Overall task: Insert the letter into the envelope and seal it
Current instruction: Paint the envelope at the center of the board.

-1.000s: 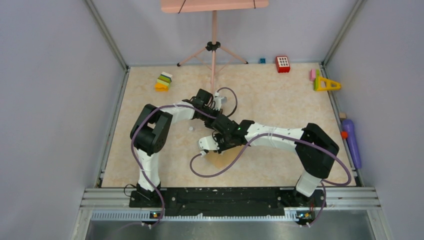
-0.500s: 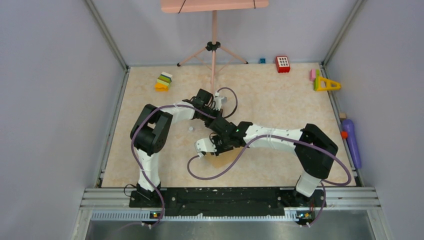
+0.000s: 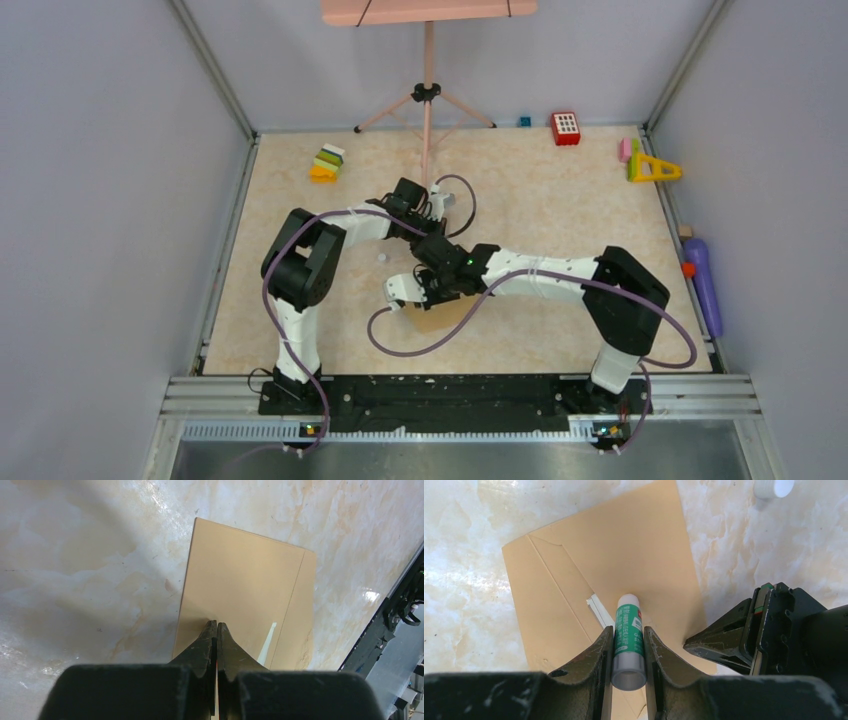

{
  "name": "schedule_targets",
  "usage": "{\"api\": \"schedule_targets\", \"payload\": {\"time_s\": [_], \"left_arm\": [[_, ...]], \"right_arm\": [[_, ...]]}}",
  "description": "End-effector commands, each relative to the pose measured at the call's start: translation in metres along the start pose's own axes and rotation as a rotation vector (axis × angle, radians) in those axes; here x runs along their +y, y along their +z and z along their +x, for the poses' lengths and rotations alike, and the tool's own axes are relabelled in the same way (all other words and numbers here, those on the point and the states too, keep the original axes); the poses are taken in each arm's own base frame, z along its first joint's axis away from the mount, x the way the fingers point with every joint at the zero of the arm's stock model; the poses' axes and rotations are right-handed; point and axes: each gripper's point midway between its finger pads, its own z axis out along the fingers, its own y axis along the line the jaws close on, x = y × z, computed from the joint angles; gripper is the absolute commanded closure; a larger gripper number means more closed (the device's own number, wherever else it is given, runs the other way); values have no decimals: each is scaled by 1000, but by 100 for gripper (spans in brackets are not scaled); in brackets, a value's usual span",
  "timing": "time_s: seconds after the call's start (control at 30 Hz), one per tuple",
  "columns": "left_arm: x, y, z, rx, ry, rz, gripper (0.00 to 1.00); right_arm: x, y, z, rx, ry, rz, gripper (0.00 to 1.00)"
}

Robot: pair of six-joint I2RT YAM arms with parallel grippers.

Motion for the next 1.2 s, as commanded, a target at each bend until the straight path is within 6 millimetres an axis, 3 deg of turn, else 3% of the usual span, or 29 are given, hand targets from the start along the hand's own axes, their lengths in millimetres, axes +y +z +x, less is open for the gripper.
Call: {"api": "schedule_targets", "payload": {"time_s": [0.0,0.83,1.17], "left_arm": [[45,22,42,114,1,-167,100],[44,22,42,117,8,-165,100],[43,21,42,115,14,-167,100]], "right_arm": [[-19,2,-19,-37,4,66,100],[-19,-6,34,95,53,84,100],[-25,-17,45,101,77,105,100]]}}
